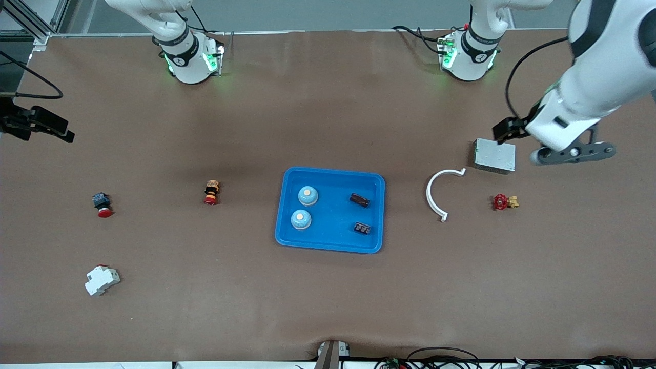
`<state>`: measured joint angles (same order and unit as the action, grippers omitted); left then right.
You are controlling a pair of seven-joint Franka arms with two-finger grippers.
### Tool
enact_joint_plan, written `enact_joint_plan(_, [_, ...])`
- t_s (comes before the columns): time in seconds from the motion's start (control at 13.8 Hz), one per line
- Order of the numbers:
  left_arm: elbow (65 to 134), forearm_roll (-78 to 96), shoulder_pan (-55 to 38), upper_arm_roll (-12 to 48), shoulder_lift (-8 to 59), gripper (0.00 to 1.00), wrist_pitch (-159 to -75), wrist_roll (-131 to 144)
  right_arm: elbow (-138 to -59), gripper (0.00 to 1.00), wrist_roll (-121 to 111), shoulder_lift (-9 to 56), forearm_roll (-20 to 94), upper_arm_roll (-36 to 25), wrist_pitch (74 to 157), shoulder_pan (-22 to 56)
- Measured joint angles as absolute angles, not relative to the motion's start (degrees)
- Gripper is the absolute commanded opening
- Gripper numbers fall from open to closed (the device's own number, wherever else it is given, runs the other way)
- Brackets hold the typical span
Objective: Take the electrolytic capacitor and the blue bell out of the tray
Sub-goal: 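Move the left gripper toward the brown capacitor while the right gripper approaches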
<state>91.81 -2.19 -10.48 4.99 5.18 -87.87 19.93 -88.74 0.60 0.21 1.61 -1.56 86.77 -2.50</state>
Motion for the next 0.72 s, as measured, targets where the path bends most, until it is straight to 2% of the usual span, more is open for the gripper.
enact_joint_plan(0.29, [92.84,-2.19,-10.69,10.07,8.95,1.00,-91.50,29.69,-88.72,1.00,0.60,0.24,1.61,-1.55,86.77,-2.50])
enact_joint_plan(0.72, [99.77,-2.19,-10.69,14.07,9.23,1.00,-98.95,40.59,-88.72,1.00,0.59,0.69,1.64,-1.37,86.77,-2.45])
